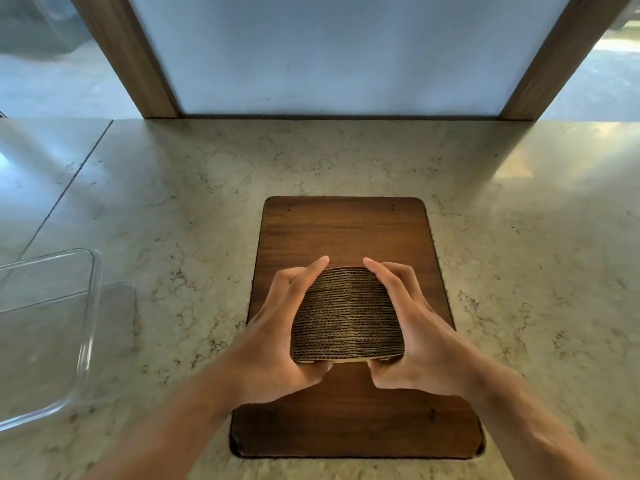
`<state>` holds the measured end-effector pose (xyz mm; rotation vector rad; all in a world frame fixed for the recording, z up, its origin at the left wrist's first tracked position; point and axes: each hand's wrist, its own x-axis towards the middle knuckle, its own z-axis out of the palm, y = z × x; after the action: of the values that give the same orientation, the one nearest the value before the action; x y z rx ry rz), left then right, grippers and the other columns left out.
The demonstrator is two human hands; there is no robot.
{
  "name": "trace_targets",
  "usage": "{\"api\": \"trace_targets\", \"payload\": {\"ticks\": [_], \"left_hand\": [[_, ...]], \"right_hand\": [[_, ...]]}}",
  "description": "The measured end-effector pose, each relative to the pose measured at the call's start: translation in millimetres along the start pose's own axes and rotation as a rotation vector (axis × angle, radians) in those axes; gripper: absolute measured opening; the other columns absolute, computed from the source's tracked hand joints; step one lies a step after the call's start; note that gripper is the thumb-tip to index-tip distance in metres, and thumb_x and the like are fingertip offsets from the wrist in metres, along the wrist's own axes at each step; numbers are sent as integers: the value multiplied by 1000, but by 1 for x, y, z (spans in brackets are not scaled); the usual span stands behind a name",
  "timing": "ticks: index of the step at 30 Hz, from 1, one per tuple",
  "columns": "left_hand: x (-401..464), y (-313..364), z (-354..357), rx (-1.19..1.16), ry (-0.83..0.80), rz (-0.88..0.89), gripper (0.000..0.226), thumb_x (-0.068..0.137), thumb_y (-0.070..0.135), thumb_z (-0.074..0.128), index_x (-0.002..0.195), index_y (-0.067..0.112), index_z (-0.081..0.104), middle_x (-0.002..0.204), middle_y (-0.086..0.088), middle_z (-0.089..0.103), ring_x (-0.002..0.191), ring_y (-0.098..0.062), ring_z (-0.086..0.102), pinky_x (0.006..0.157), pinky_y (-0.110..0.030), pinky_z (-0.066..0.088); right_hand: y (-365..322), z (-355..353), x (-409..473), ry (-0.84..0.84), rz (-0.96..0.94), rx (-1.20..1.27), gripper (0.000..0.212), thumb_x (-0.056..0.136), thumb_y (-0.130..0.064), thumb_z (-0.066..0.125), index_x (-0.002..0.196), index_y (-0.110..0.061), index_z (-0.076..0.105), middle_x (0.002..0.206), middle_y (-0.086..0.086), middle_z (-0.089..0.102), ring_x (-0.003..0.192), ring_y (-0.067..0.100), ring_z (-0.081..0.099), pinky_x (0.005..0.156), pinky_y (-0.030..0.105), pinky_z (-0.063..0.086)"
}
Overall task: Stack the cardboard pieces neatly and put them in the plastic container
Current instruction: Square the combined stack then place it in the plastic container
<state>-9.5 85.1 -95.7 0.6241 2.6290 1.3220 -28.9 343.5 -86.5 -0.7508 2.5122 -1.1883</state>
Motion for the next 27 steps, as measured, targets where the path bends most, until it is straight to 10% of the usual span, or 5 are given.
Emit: {"api": "trace_targets", "payload": {"ticks": [10, 15, 21, 27], "left_hand": [[-1, 9, -8, 5, 68, 68, 106, 66, 25, 92, 154, 38, 34, 145, 3, 33, 134, -11, 44, 100, -18, 49], [-1, 8, -2, 5, 49, 46, 93, 66, 30, 89, 144, 47, 42, 146, 13, 26, 129, 2, 43, 89, -16, 55], [0, 10, -1, 9, 46, 12, 92, 65, 32, 86, 142, 52, 40, 144, 19, 23, 123, 0, 46, 88, -18, 54], [0, 10, 0, -6, 40, -1, 95, 65, 34, 86, 144, 52, 36, 146, 16, 26, 127, -8, 48, 96, -33, 56]], "right_hand": [[-21, -15, 12, -34, -53, -136, 121, 65, -42, 87, 159, -25, 12, 152, -14, 19, 136, -2, 34, 100, 14, 48], [-26, -22, 9, -89, -78, -413, 120, 73, -59, 74, 163, -20, 5, 162, -10, 12, 153, 8, 13, 127, 30, 21], [-55, -18, 24, -105, -104, -630, 122, 69, -67, 67, 162, -20, 3, 152, -3, 25, 142, 17, 6, 108, 16, -17], [-68, -12, 46, -188, -127, -769, 125, 61, -64, 76, 158, -13, 16, 148, 5, 42, 134, 23, 41, 122, 35, 26]]}}
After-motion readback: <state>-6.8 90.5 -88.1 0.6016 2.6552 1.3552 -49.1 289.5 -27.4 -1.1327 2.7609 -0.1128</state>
